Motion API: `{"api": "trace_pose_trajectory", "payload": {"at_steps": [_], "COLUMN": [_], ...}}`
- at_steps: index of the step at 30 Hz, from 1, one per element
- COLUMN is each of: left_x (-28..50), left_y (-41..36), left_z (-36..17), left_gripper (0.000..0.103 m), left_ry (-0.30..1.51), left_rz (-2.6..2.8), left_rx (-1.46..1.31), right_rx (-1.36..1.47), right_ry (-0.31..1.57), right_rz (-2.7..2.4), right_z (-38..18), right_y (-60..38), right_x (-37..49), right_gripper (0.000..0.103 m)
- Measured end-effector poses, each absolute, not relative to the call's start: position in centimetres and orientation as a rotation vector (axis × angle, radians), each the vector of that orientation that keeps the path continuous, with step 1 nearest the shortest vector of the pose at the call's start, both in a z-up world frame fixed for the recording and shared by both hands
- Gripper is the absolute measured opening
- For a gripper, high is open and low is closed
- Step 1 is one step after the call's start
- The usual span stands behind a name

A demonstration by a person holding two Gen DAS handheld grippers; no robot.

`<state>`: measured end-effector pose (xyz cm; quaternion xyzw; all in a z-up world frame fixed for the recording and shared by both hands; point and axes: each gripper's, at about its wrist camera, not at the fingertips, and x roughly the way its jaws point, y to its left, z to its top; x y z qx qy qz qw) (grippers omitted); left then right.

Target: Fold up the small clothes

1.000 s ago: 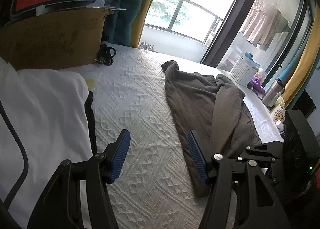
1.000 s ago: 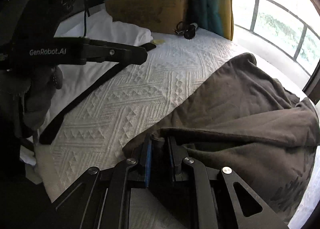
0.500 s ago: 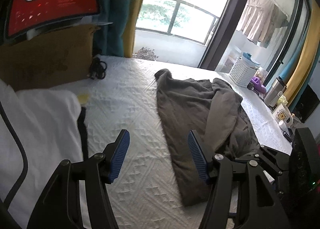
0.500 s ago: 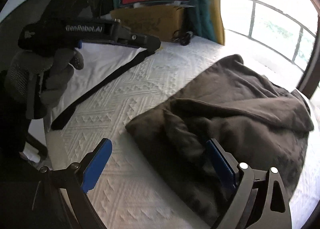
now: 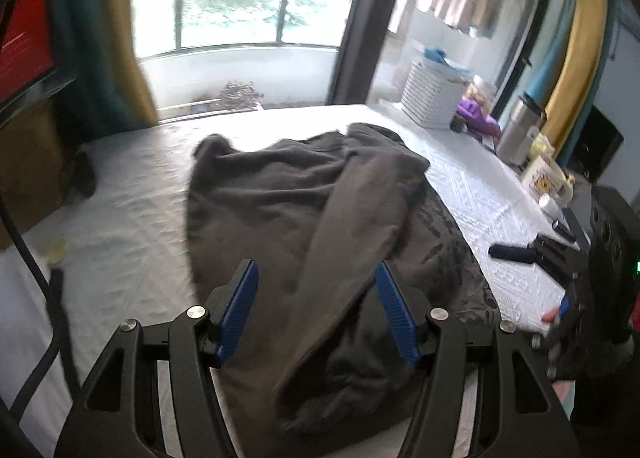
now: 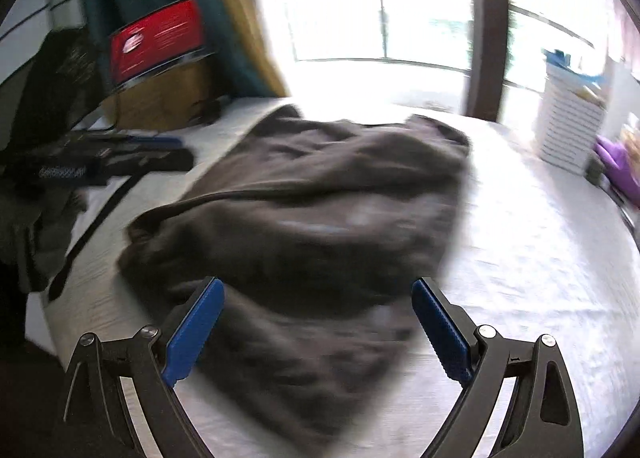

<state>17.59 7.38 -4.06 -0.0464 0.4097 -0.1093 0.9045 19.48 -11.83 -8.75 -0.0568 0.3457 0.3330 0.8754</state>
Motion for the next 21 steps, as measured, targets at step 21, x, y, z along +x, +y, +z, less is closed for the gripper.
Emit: {"api": "trace_pose_trajectory", "payload": {"at_steps": [21], "left_x": [27.0], "left_y": [-6.7], "left_z": [-6.9], "left_gripper": [0.062], "left_ry": [0.93], "left_rz": [-0.272], "left_rx": [0.415], "right_rx": [0.193], "right_ry": [0.766], "right_rz": [0.506], "right_z": [-11.8], "right_y": [-25.0], "right_x": [27.6], "right_gripper": [0.096]}}
